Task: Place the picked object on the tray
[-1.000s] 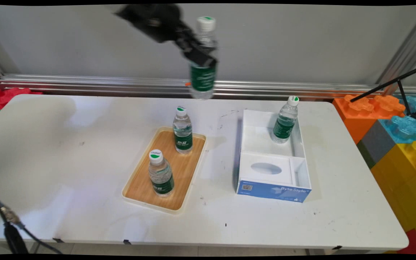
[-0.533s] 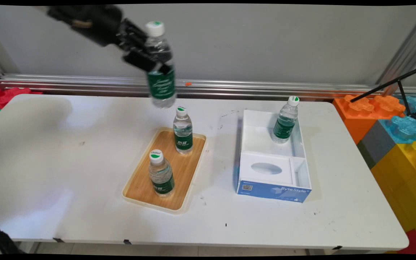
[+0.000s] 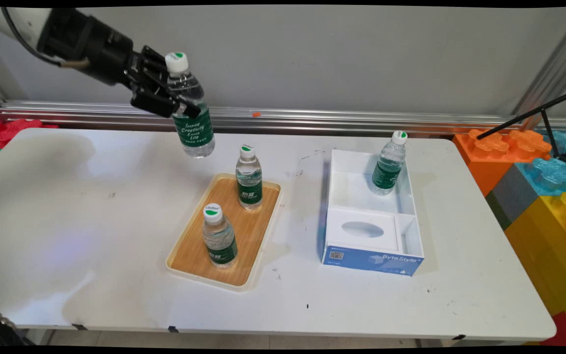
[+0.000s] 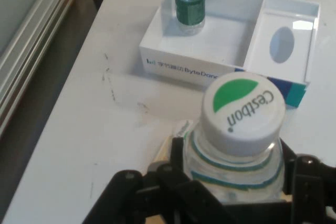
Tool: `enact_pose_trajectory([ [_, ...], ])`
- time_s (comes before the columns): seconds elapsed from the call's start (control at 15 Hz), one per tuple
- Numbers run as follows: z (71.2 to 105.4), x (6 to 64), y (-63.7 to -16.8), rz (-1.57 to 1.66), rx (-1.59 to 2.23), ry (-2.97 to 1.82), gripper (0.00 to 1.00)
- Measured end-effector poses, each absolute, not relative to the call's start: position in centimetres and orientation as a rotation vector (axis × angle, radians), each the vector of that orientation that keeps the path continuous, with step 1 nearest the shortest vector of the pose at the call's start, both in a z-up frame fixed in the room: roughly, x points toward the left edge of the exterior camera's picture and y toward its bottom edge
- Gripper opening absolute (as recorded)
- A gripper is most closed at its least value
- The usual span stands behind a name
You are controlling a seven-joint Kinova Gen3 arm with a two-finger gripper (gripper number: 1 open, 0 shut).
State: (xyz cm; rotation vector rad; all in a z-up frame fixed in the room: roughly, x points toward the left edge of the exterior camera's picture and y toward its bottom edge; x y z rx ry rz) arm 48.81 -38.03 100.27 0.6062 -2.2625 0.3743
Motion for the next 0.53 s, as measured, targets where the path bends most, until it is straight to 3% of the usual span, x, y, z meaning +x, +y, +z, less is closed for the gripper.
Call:
enact_pose_trajectory([
  [0.53, 93.0, 52.6, -40.9, 0.368, 0.410, -2.298, 0.00],
])
